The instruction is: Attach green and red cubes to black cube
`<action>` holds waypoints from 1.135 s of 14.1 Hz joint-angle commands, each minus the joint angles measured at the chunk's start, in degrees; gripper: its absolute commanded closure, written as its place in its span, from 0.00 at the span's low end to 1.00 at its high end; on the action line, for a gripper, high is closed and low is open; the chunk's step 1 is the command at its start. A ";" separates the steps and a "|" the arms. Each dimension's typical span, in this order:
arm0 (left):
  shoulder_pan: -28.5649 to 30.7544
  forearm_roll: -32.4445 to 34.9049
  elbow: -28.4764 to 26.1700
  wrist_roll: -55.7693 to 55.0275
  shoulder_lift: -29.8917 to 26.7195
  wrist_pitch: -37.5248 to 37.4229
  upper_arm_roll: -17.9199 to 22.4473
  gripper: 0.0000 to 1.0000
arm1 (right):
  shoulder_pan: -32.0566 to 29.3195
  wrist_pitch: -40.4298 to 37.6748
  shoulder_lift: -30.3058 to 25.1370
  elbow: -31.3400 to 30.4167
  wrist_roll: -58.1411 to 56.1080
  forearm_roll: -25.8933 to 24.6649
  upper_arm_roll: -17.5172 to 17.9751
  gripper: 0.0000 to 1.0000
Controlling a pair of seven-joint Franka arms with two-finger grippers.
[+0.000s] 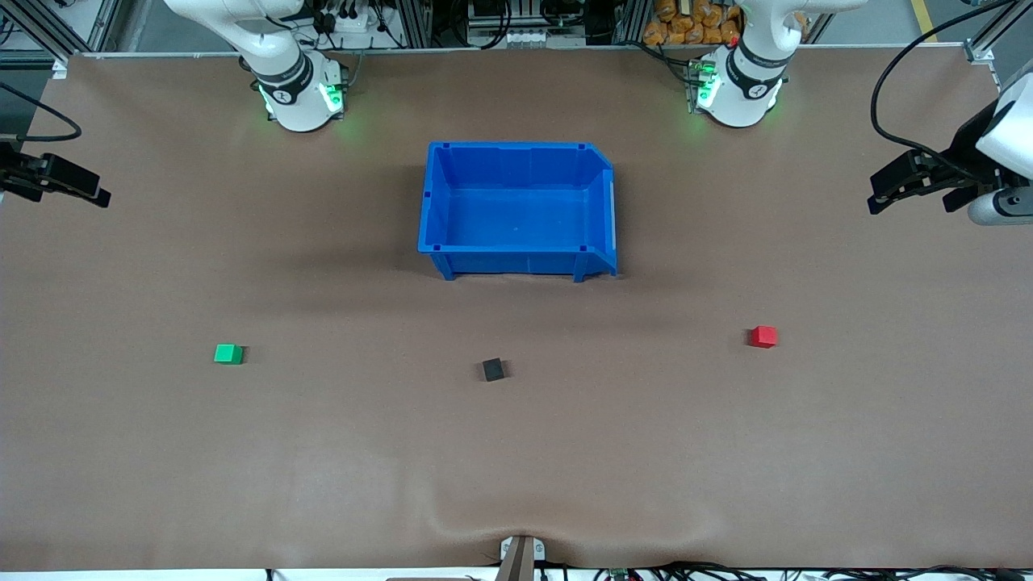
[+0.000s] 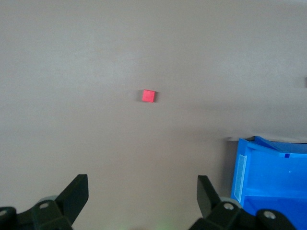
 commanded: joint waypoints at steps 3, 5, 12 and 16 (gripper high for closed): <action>0.15 0.53 1.57 0.37 0.57 -1.74 -0.08 0.00 | -0.44 -0.09 -0.03 0.41 0.76 0.14 0.30 0.00; 0.15 0.79 1.57 0.28 0.57 -2.26 -0.08 0.00 | -0.44 0.00 -0.03 0.41 0.76 0.14 0.30 0.00; 0.24 0.79 -0.54 0.72 0.13 -3.58 -0.34 0.00 | -0.27 0.79 2.96 0.58 0.15 -0.91 0.30 0.00; 0.33 0.88 -0.89 0.81 -0.05 -3.58 -0.70 0.00 | -1.41 1.76 4.72 1.20 0.41 -0.30 0.13 0.00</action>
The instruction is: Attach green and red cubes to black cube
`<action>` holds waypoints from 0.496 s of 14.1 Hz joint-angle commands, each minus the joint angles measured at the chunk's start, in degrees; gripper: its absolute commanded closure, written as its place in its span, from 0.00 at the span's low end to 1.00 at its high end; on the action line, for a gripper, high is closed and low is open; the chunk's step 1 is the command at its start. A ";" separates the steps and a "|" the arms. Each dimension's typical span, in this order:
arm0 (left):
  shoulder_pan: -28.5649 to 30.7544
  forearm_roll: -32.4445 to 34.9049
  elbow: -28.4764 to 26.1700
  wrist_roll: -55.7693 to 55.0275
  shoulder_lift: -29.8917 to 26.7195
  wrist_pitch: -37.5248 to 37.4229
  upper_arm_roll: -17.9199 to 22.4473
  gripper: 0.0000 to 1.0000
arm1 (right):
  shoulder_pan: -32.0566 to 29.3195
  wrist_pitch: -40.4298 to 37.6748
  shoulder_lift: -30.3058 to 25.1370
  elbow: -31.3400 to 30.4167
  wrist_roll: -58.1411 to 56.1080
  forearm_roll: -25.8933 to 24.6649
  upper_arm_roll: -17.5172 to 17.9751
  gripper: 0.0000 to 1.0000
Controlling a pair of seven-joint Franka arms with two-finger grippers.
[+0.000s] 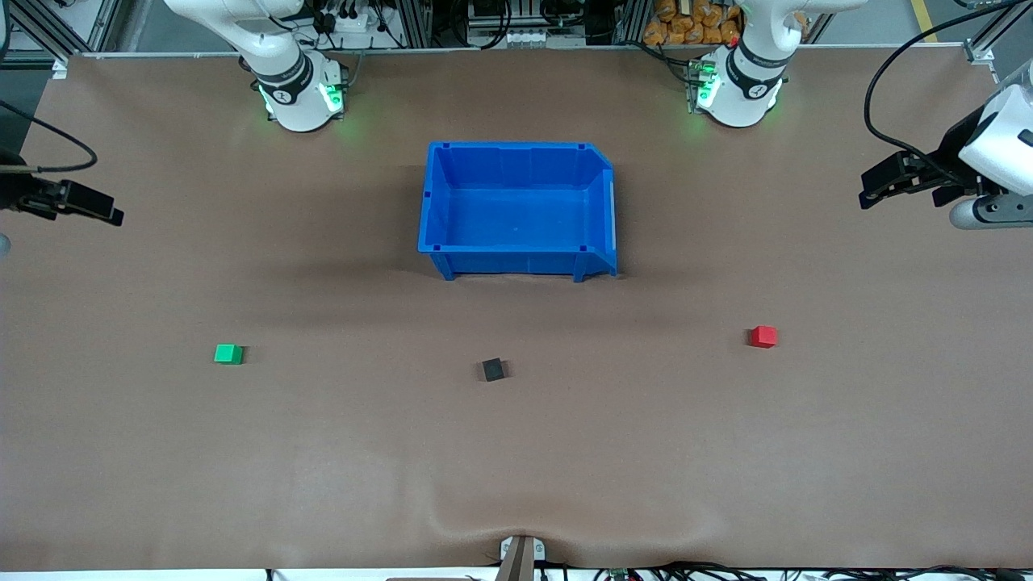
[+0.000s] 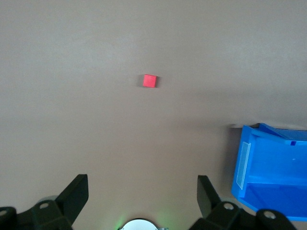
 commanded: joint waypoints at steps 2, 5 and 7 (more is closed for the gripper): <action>0.32 0.88 -0.15 0.78 -0.51 -0.76 -0.70 0.00 | -1.13 0.34 1.53 1.21 0.50 0.07 0.40 0.00; 0.50 0.79 -1.55 -0.10 -0.07 -1.29 -0.78 0.00 | -1.22 -0.36 5.03 1.21 0.50 -0.80 0.40 0.00; 0.24 0.79 -2.43 -0.28 1.94 0.11 -0.78 0.00 | -1.83 -0.27 7.68 1.21 0.50 -0.99 0.31 0.00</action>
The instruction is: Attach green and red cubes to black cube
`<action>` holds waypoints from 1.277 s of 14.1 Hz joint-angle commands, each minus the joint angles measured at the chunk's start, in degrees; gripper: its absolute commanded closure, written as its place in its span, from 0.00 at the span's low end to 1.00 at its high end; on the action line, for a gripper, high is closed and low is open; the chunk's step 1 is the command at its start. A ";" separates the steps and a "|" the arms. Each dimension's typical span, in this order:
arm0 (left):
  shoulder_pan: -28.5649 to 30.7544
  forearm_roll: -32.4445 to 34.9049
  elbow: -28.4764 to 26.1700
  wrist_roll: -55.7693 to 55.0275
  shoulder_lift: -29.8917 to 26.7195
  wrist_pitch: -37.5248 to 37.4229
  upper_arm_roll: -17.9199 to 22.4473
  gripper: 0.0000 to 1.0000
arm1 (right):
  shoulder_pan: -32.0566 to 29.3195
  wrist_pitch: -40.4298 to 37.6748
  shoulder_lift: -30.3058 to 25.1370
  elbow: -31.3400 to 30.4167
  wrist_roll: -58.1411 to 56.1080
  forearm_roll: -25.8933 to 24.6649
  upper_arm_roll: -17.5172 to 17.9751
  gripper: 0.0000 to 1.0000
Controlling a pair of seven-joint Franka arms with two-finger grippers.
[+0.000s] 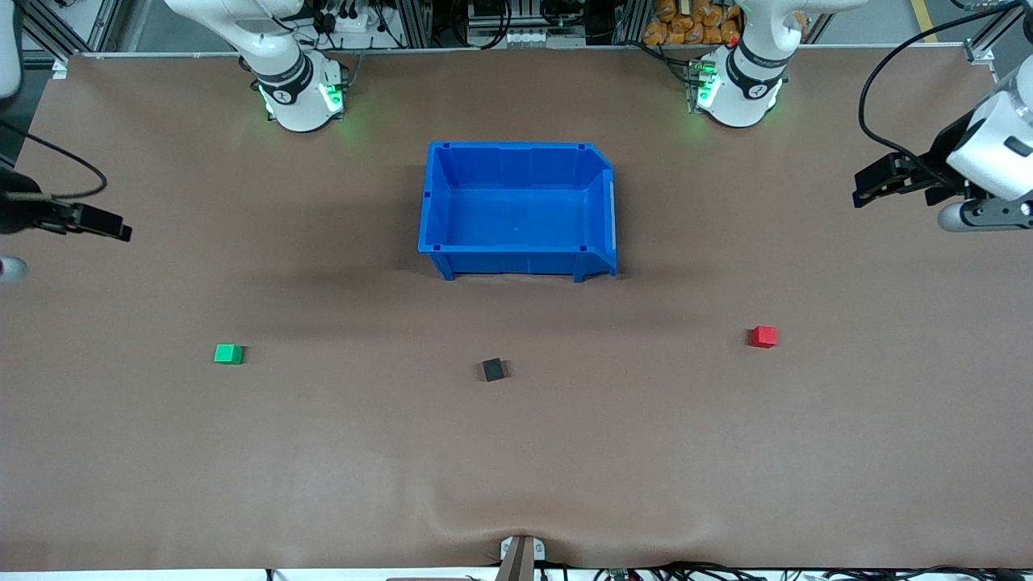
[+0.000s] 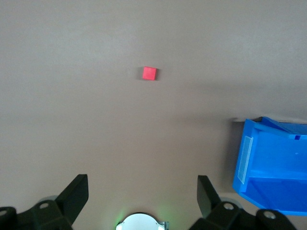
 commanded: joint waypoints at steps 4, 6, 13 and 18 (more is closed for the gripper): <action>0.24 0.88 -8.52 -0.16 1.68 8.63 -0.68 0.00 | -2.97 0.61 8.11 1.59 0.58 -0.92 0.44 0.00; 0.24 0.88 -12.81 -0.34 1.77 13.18 -0.68 0.00 | -2.97 2.28 10.31 1.86 0.58 -0.92 0.44 0.00; 0.85 0.79 -23.03 -0.34 4.31 30.25 -0.59 0.00 | -2.10 9.66 19.09 2.04 0.67 0.13 0.70 0.00; 0.50 0.88 -22.16 1.24 10.20 33.94 -0.68 0.00 | -0.16 12.56 24.29 2.21 0.76 -0.31 0.79 0.00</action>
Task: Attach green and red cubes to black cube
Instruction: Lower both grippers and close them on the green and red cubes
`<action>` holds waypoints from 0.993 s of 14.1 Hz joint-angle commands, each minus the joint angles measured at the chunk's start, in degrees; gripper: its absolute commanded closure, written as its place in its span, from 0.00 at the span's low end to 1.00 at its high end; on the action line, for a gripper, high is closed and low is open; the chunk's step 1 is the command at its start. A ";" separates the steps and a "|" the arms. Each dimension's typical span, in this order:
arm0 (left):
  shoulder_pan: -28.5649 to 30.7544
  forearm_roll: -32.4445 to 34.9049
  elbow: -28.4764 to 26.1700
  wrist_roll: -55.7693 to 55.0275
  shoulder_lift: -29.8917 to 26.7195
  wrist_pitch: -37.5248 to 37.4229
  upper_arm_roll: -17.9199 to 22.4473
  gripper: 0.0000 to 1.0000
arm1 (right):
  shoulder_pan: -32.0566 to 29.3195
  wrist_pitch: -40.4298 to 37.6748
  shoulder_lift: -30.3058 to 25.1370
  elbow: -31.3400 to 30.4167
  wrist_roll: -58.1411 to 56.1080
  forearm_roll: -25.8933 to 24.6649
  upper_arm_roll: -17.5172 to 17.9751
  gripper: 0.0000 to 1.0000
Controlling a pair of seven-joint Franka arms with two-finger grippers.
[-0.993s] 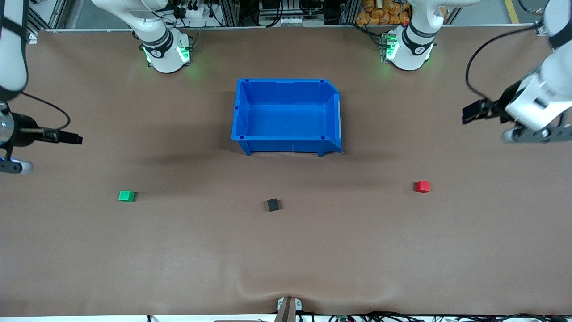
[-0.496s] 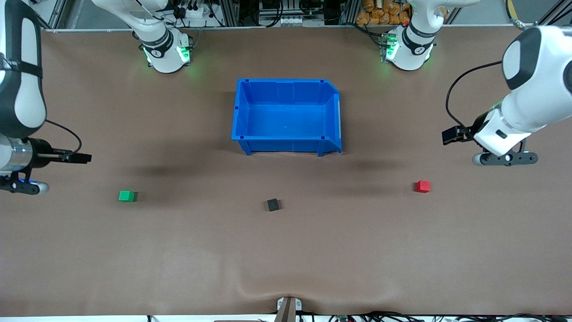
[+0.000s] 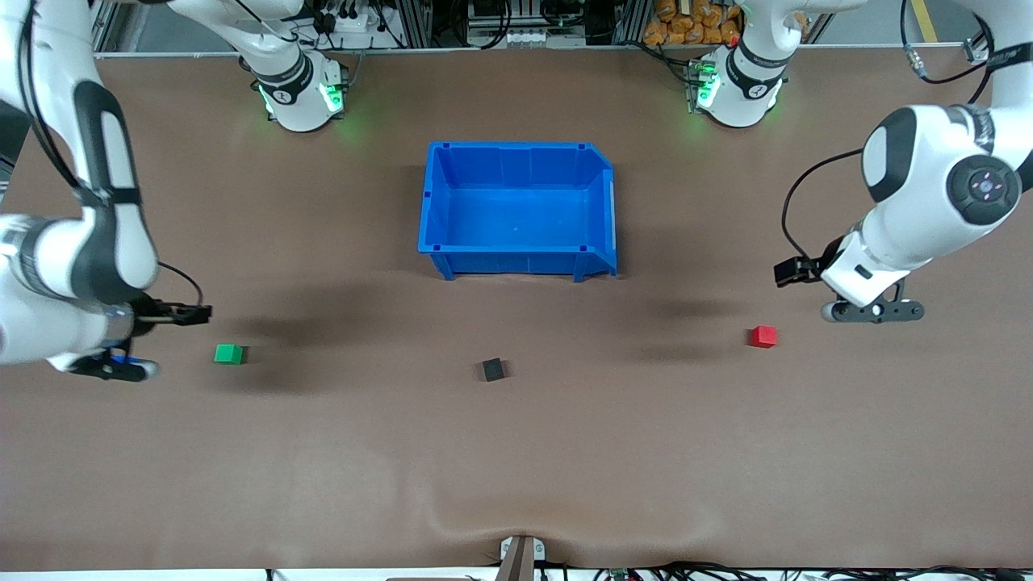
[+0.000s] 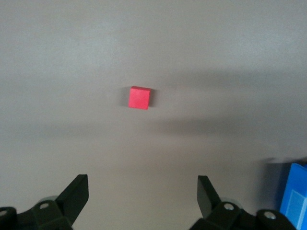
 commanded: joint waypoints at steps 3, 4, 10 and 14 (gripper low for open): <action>-0.22 0.96 0.85 0.61 5.89 5.93 -0.23 0.00 | -0.97 10.05 6.07 2.42 0.14 -0.20 0.06 0.00; 0.31 1.31 0.93 0.79 6.51 6.37 -0.15 0.00 | -2.71 13.30 6.26 2.68 -0.04 0.15 0.06 0.00; 1.53 2.55 4.27 -0.09 13.36 9.36 0.21 0.00 | -2.91 24.22 7.85 -0.82 -9.98 -0.02 0.15 0.00; 2.07 2.46 4.36 -0.18 18.10 14.81 0.03 0.00 | -2.03 32.41 7.49 -7.24 -9.71 -0.02 0.15 0.00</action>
